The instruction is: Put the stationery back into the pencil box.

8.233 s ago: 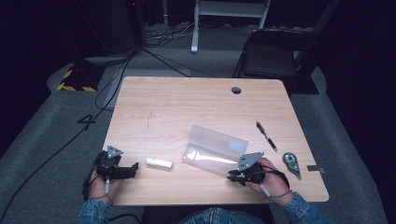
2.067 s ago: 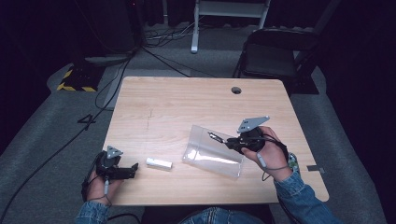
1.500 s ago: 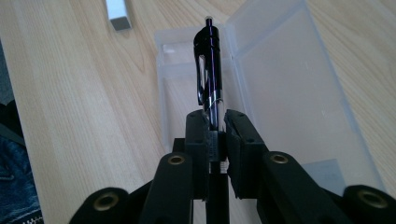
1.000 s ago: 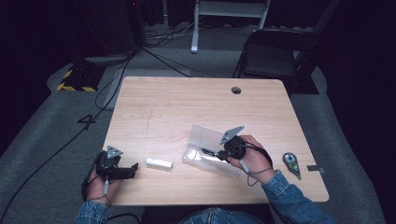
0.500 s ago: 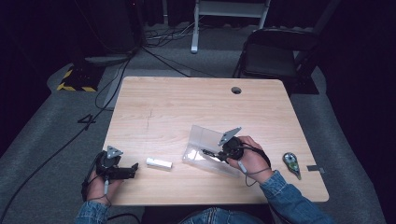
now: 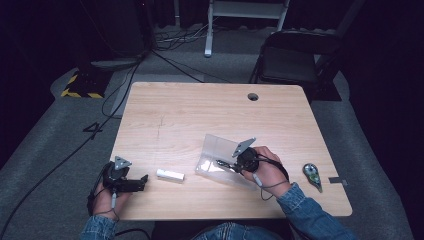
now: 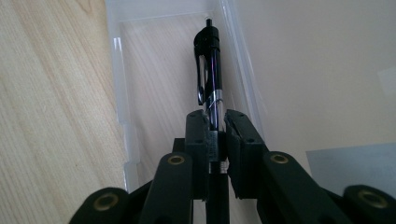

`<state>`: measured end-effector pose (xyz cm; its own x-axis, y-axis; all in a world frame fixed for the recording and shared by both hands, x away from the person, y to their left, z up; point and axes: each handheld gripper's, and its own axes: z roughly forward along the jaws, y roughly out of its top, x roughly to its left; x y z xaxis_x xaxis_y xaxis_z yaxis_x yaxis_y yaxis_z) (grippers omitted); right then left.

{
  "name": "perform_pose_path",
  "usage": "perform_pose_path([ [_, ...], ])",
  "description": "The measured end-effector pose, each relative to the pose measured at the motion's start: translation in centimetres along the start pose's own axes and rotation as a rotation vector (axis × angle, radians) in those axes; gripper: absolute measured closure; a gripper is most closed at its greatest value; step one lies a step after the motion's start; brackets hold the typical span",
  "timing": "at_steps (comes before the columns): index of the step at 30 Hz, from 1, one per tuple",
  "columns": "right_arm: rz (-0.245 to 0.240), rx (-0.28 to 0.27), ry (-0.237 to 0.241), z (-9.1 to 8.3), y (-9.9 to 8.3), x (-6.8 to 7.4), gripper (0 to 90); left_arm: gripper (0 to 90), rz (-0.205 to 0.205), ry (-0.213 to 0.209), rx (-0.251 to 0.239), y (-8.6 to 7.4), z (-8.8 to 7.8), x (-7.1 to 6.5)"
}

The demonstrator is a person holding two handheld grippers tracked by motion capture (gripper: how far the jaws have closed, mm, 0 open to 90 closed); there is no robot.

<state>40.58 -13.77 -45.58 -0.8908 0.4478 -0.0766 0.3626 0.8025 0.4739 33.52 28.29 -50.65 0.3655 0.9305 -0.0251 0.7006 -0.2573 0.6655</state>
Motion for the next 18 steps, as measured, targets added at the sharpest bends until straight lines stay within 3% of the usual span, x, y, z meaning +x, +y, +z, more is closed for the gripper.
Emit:
perform_pose_path([
  [8,-0.018,0.001,-0.023,0.08,0.06,0.17,79.9,0.3,0.0,0.0,0.0,0.0,0.0,0.0],
  [18,-0.089,-0.015,-0.098,-0.49,0.3,0.33,73.0,0.3,0.0,0.0,0.0,0.0,0.0,0.0],
])
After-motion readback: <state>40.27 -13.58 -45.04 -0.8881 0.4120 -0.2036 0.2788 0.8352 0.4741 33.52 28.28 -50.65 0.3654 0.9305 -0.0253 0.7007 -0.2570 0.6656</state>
